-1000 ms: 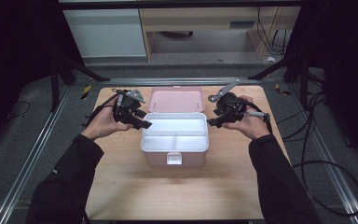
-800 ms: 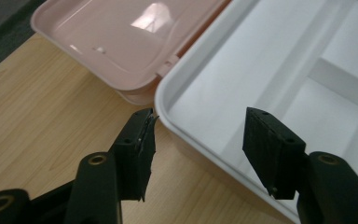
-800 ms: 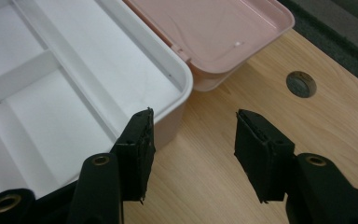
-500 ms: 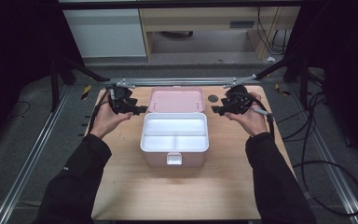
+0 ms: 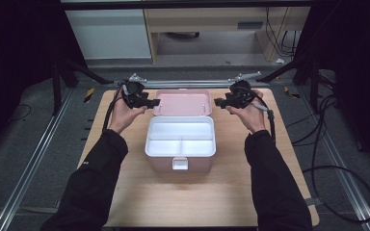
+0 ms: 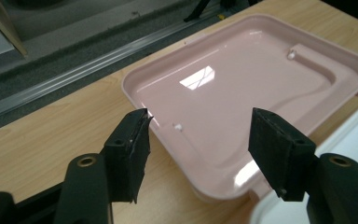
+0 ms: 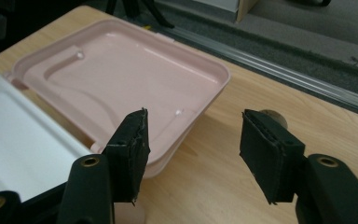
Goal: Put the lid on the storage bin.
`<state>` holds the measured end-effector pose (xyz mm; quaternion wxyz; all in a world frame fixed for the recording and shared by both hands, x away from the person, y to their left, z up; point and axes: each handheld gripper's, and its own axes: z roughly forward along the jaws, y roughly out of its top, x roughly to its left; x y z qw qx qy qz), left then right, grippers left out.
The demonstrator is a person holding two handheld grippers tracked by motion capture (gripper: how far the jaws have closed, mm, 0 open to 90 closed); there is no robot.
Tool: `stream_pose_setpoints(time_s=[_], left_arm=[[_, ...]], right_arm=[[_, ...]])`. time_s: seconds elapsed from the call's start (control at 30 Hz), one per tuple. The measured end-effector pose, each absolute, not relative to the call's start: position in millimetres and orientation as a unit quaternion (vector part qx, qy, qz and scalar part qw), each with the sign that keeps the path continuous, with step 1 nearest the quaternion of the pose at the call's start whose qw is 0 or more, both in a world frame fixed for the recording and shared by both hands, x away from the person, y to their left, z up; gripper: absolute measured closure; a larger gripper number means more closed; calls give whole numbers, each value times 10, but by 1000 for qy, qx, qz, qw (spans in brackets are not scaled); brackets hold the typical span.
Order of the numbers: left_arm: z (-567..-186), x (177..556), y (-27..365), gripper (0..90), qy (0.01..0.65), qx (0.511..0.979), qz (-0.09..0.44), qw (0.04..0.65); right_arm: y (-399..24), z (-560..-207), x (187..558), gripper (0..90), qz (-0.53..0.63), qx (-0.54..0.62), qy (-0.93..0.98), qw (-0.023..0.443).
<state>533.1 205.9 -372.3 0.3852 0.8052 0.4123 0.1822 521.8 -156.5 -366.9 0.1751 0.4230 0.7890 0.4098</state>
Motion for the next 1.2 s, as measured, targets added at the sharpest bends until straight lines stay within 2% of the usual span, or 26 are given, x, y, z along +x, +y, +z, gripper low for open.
stream_pose_setpoints(time_s=[0.3,0.63,0.9,1.2], left_arm=[[-4026,5510,2017,390,425,818,157,354],[-4230,5596,1960,392,435,824,134,337],[-4262,5626,1969,384,450,814,116,348],[-4213,5611,2029,484,454,808,115,357]], right_arm=[[-1438,-4073,5511,434,409,443,784,146],[-1217,-4290,5560,439,391,441,798,126],[-1198,-4355,5601,457,397,448,795,104],[-1231,-4306,5596,490,409,458,784,96]])
